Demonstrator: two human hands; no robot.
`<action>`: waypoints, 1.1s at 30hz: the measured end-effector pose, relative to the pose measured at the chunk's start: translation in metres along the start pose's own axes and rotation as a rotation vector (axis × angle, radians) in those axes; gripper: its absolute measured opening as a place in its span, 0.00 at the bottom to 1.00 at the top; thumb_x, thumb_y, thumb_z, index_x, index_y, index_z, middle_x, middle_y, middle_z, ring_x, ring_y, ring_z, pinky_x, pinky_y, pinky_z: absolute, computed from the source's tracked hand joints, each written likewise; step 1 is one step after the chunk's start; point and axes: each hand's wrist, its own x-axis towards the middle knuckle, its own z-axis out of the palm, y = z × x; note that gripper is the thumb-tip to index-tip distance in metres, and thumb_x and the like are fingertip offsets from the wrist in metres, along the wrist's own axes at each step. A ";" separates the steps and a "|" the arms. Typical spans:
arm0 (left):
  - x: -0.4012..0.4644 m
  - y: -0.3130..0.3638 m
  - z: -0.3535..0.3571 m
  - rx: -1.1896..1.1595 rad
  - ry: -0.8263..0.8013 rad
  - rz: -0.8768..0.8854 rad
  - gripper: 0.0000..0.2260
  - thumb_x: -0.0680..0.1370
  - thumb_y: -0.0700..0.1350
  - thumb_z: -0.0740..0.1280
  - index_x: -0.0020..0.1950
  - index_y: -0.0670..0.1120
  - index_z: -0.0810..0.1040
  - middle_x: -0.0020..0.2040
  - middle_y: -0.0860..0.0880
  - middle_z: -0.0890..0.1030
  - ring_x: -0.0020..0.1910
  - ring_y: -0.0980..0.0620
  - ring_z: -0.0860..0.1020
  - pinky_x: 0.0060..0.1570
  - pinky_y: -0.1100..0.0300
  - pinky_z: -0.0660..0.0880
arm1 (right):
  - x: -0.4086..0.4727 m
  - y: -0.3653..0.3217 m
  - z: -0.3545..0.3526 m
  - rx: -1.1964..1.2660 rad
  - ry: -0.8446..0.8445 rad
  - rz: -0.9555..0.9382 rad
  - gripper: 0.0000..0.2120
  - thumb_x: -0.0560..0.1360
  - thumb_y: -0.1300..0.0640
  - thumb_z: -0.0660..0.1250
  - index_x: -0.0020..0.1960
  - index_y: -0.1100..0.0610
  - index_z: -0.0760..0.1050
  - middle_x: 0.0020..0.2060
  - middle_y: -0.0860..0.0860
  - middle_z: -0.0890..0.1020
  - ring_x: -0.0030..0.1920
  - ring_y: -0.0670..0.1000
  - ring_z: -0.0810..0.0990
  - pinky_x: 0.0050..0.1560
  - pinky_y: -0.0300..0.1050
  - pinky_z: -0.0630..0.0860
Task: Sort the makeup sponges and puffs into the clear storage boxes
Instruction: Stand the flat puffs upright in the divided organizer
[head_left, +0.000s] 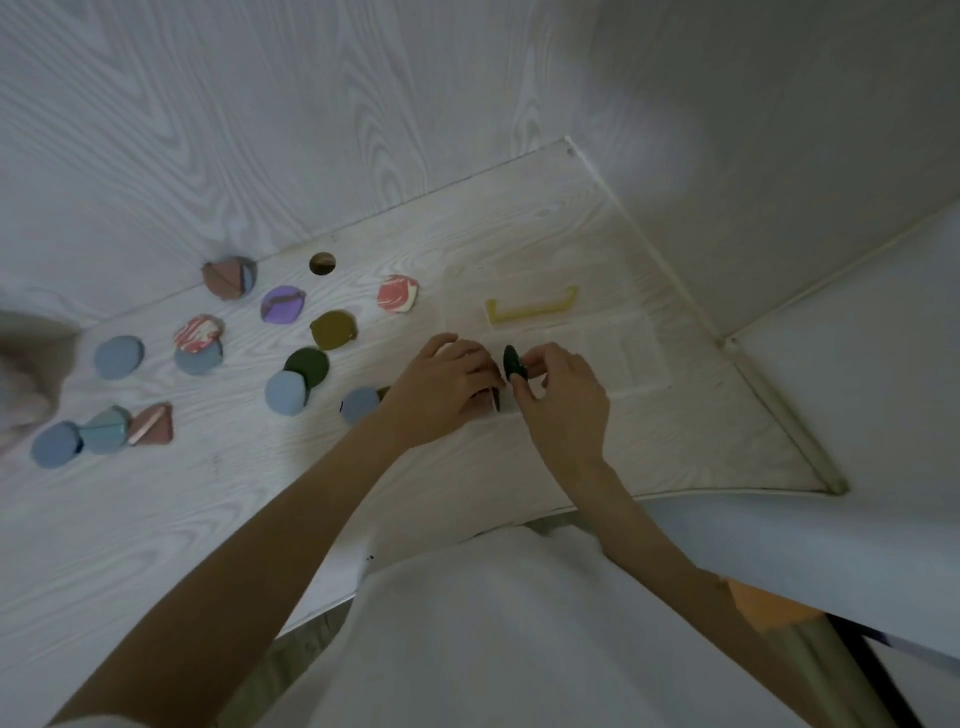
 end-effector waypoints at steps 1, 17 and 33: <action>-0.002 -0.001 0.003 -0.006 0.013 -0.020 0.14 0.75 0.49 0.57 0.51 0.48 0.81 0.51 0.48 0.82 0.55 0.48 0.78 0.61 0.53 0.63 | -0.001 0.000 0.004 -0.065 0.007 -0.028 0.08 0.68 0.58 0.74 0.42 0.57 0.76 0.35 0.50 0.80 0.36 0.50 0.76 0.32 0.38 0.66; -0.087 -0.040 -0.015 -0.399 0.468 -0.831 0.08 0.75 0.36 0.65 0.53 0.43 0.78 0.48 0.44 0.79 0.49 0.46 0.75 0.51 0.60 0.67 | -0.015 -0.002 0.024 -0.284 -0.020 -0.020 0.05 0.66 0.57 0.76 0.37 0.57 0.81 0.47 0.55 0.78 0.45 0.58 0.74 0.42 0.49 0.70; -0.113 -0.091 -0.036 -0.224 0.197 -0.843 0.05 0.74 0.42 0.69 0.48 0.45 0.78 0.46 0.46 0.79 0.45 0.46 0.76 0.46 0.53 0.72 | -0.019 -0.007 0.026 -0.150 -0.010 0.148 0.06 0.67 0.57 0.76 0.41 0.58 0.81 0.48 0.57 0.78 0.47 0.59 0.72 0.50 0.51 0.71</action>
